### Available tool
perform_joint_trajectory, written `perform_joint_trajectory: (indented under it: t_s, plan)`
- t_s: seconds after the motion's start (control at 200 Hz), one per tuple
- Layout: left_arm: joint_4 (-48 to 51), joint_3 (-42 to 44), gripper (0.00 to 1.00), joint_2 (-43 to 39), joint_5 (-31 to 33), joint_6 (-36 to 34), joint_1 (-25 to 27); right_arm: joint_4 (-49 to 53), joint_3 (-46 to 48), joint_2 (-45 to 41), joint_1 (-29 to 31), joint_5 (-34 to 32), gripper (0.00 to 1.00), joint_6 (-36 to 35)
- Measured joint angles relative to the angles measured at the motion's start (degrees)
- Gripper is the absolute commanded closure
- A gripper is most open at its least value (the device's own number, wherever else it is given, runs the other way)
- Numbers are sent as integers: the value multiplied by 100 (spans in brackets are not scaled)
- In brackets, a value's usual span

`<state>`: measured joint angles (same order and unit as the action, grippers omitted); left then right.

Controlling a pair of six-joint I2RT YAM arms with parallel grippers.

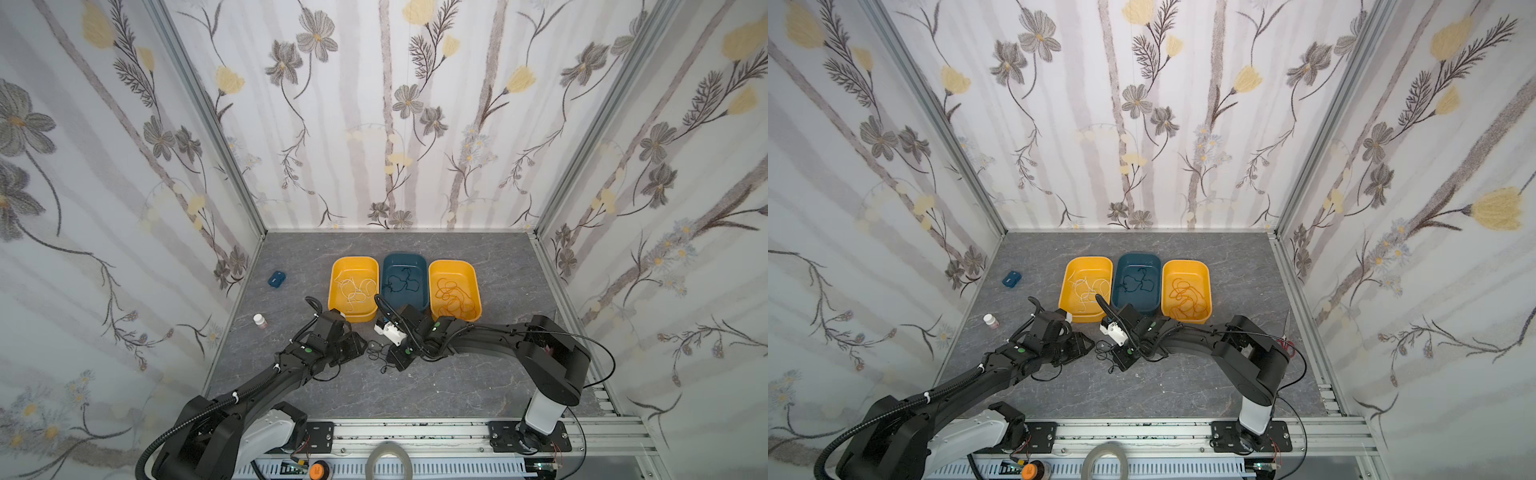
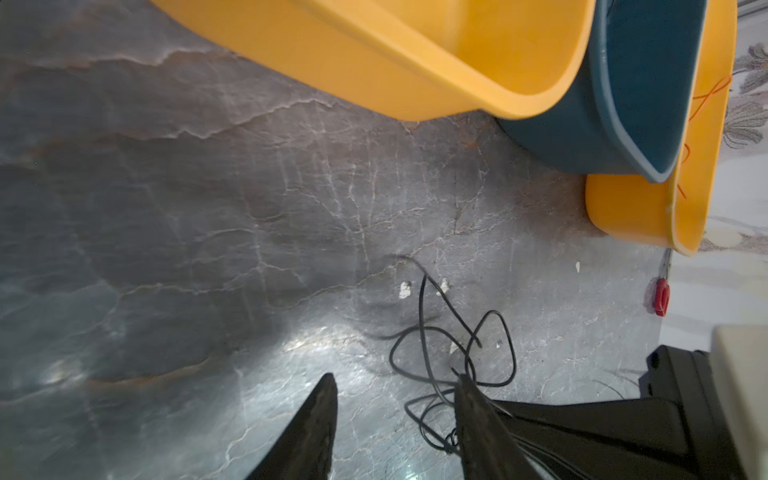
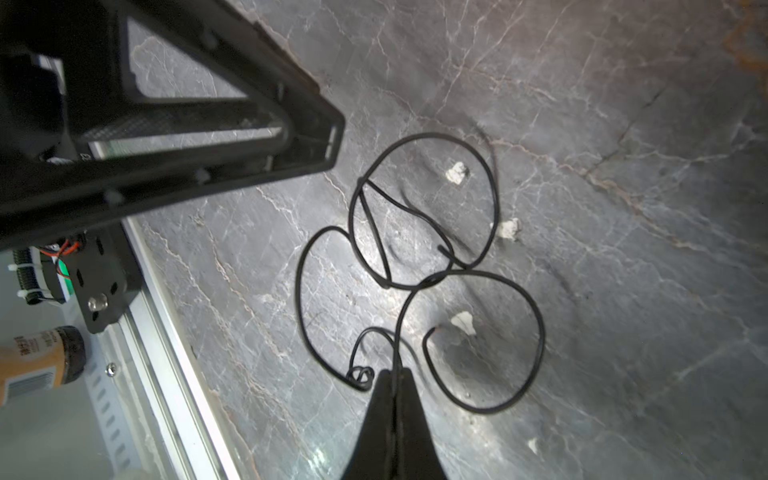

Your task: Untangle the cables

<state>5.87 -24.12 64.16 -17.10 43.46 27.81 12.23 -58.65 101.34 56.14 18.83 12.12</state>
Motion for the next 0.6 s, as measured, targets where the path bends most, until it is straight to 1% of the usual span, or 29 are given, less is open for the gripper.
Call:
perform_joint_trajectory:
  t_s: [0.17, 0.385, 0.53, 0.6]
  plan:
    - [-505, -2, 57, 553, -273, 4, 0, -59, 94, 0, 0, -13, 100, -66]
    - [-984, -120, 69, 1182, -468, 7, 0, -101, 149, 2, 4, -11, 100, -61]
    - [-1305, -256, 84, 1587, -612, -52, 0, -120, 162, 2, 4, -11, 100, -59]
    - [-1449, -310, 89, 1733, -691, -87, 0, -125, 162, 2, 4, -15, 100, -57]
